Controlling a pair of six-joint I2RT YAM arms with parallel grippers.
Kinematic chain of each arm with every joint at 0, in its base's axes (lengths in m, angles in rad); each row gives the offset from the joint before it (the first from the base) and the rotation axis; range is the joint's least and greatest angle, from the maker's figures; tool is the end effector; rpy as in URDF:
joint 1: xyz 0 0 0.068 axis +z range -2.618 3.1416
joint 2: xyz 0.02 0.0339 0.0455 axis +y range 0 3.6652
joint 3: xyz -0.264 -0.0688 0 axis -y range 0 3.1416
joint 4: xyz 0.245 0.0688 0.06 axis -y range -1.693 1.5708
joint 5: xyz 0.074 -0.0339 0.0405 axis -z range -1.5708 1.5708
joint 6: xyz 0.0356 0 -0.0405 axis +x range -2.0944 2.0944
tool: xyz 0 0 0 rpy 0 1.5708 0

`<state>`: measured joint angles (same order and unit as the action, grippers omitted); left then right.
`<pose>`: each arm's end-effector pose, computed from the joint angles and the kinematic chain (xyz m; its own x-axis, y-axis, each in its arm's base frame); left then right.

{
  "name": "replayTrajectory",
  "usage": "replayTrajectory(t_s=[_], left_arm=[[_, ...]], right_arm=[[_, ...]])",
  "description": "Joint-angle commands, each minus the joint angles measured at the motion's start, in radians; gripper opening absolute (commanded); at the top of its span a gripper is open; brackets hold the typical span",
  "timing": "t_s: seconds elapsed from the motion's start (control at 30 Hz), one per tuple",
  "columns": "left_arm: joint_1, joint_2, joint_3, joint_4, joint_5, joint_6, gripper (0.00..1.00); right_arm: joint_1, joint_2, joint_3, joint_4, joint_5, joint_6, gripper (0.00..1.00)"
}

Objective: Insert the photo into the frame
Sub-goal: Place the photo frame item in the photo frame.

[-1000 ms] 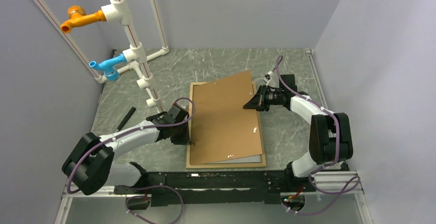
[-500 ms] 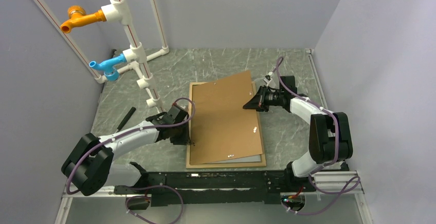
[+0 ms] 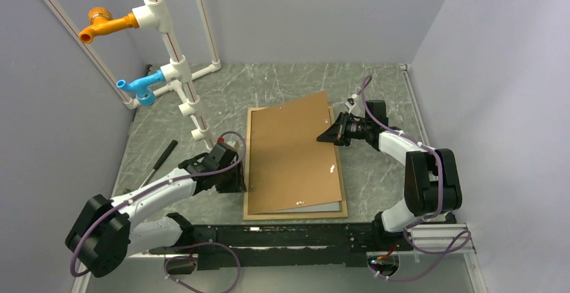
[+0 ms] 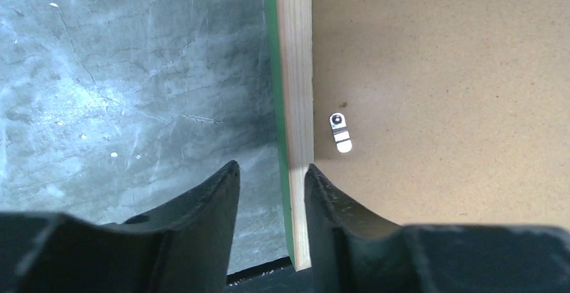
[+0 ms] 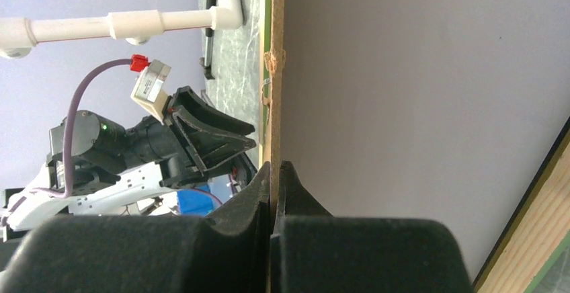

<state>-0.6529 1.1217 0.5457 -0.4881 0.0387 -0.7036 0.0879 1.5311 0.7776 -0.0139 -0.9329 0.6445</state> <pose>0.1554 -0.1206 0.1724 -0.9320 -0.1011 -0.3482 0.0249 0.9402 -0.3398 0.2941 0.0546 0.1873 -0.9303 0.2772 -0.2403 -0.0867 0.4703 0.8783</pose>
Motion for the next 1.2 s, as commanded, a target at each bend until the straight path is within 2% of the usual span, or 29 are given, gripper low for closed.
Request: replayTrajectory(t_s=[0.0,0.2,0.67,0.83,1.1,1.17], left_arm=[[0.038,-0.043,-0.027,0.049,0.057,-0.016,0.40],[0.060,-0.006,-0.043,0.097,0.097,-0.007,0.31],[0.061,0.078,-0.035,0.117,0.087,0.004,0.26],[0.061,0.085,-0.031,0.114,0.087,0.008,0.21],[0.059,0.091,-0.017,0.094,0.073,0.021,0.20],[0.060,0.095,-0.014,0.093,0.073,0.022,0.20]], right_arm=[[0.000,-0.049,0.003,0.137,0.071,-0.060,0.00],[-0.001,-0.073,0.001,0.154,0.066,-0.057,0.00],[0.001,-0.040,-0.071,0.201,0.085,-0.040,0.00],[0.001,-0.005,-0.118,0.235,0.090,-0.029,0.00],[0.001,0.092,-0.100,0.172,0.106,-0.081,0.00],[0.000,0.106,-0.088,0.147,0.118,-0.097,0.07]])
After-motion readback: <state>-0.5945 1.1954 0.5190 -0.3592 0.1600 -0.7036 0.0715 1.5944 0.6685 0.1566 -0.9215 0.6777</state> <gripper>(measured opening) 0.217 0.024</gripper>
